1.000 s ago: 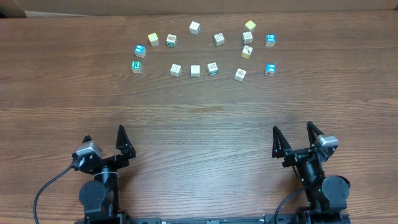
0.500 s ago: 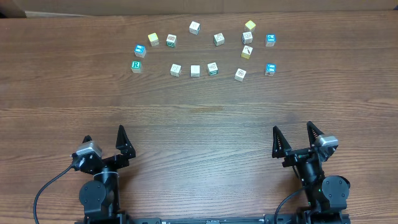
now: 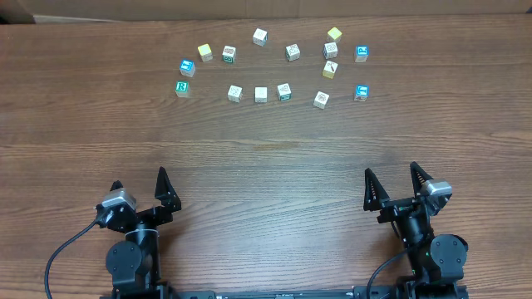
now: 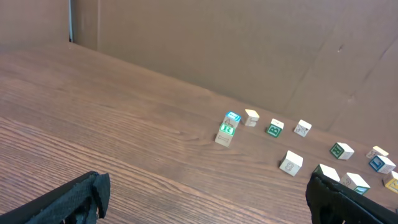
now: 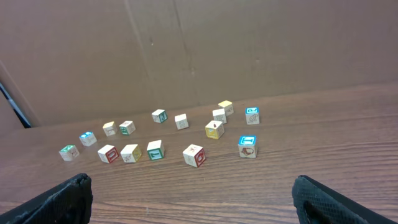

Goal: Form a horizontal line

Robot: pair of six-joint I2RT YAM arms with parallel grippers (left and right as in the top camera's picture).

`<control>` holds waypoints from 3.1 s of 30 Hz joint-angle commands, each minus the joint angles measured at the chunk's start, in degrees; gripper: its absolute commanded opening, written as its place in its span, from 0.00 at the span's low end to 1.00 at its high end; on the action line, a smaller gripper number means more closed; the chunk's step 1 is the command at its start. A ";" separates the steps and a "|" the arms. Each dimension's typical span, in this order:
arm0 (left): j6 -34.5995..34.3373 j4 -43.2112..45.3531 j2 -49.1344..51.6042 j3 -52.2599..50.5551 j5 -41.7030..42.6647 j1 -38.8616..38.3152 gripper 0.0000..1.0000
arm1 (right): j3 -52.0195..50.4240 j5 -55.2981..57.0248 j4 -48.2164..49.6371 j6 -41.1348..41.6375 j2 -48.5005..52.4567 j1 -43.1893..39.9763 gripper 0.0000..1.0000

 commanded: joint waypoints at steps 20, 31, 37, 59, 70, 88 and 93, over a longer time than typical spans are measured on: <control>3.34 0.76 -0.55 1.33 5.22 0.22 1.00 | -0.59 0.83 0.13 -0.39 -0.68 0.17 1.00; 4.81 -9.88 8.92 24.06 6.91 0.26 1.00 | -0.59 0.83 0.13 -0.39 -0.68 0.17 1.00; 8.81 -20.31 25.81 43.56 16.28 0.26 1.00 | -0.59 0.83 0.13 -0.39 -0.68 0.17 1.00; 14.97 -61.68 85.18 100.89 26.32 0.24 0.54 | -0.59 0.83 0.13 -0.39 -0.68 0.17 1.00; 9.64 -57.11 93.81 100.89 26.18 -0.46 0.11 | -0.59 0.83 0.13 -0.39 -0.68 0.17 1.00; 10.29 -58.01 102.90 100.89 14.64 -3.15 0.99 | -0.59 0.83 0.13 -0.39 -0.68 0.17 1.00; 11.39 -58.51 105.50 100.87 14.69 -3.17 1.00 | -0.59 0.83 0.13 -0.39 -0.68 0.17 1.00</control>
